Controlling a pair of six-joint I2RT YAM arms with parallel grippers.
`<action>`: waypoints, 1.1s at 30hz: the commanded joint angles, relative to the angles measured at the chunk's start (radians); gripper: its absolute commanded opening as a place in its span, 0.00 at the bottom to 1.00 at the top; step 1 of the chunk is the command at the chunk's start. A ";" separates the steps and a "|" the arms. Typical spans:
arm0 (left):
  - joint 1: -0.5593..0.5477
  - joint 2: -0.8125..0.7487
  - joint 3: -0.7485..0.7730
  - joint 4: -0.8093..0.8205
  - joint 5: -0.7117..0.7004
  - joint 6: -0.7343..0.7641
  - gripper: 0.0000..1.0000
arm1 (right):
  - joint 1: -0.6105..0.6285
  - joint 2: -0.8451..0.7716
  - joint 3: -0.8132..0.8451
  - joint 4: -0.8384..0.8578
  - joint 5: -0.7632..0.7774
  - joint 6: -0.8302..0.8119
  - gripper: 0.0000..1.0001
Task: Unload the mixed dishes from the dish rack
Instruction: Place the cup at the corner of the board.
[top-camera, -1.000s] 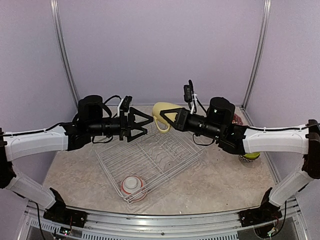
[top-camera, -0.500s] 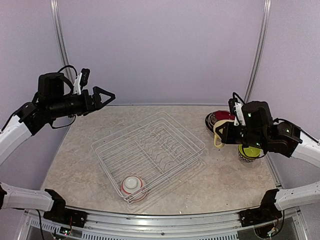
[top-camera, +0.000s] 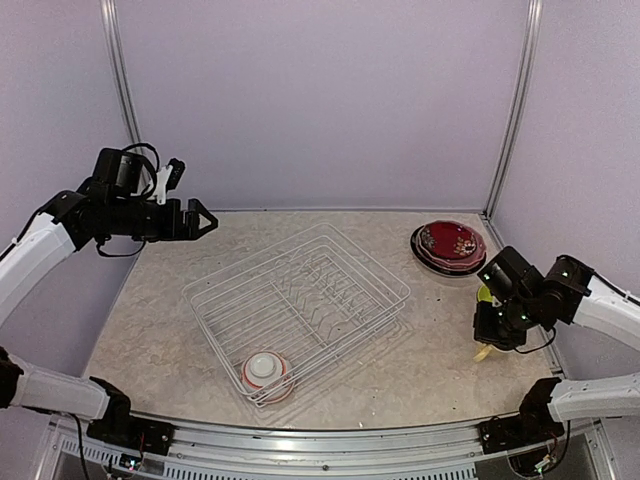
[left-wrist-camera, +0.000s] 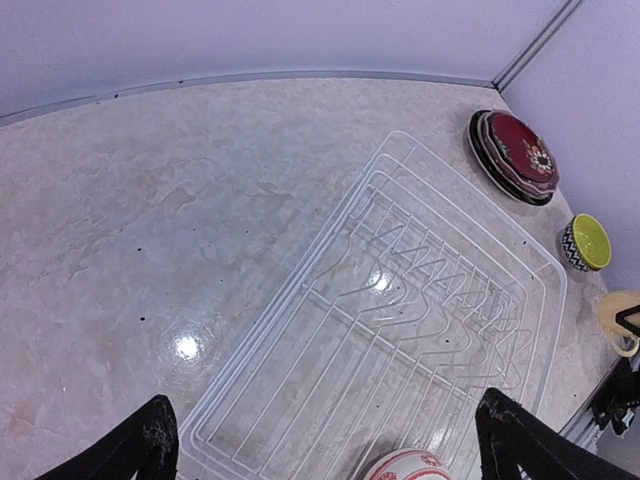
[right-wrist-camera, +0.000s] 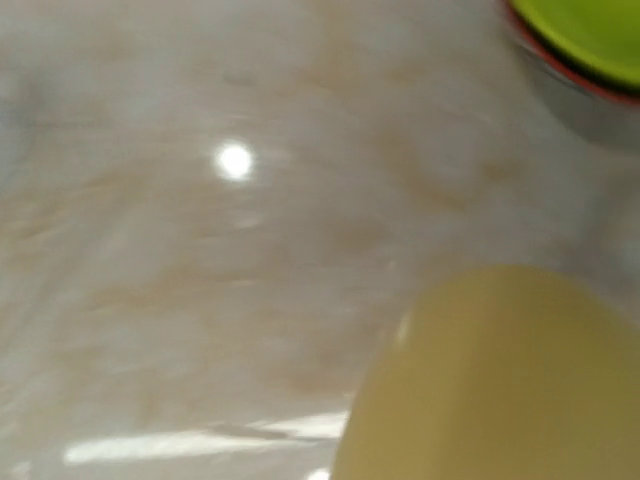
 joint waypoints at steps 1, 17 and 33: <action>0.048 -0.072 -0.030 0.001 0.028 0.020 0.99 | -0.192 -0.007 -0.104 0.094 -0.137 -0.065 0.00; 0.097 -0.102 -0.066 0.034 0.213 -0.009 0.99 | -0.388 0.173 -0.166 0.231 -0.149 -0.154 0.03; -0.116 0.106 -0.049 -0.020 0.249 -0.096 0.92 | -0.390 0.011 -0.147 0.200 -0.177 -0.192 0.72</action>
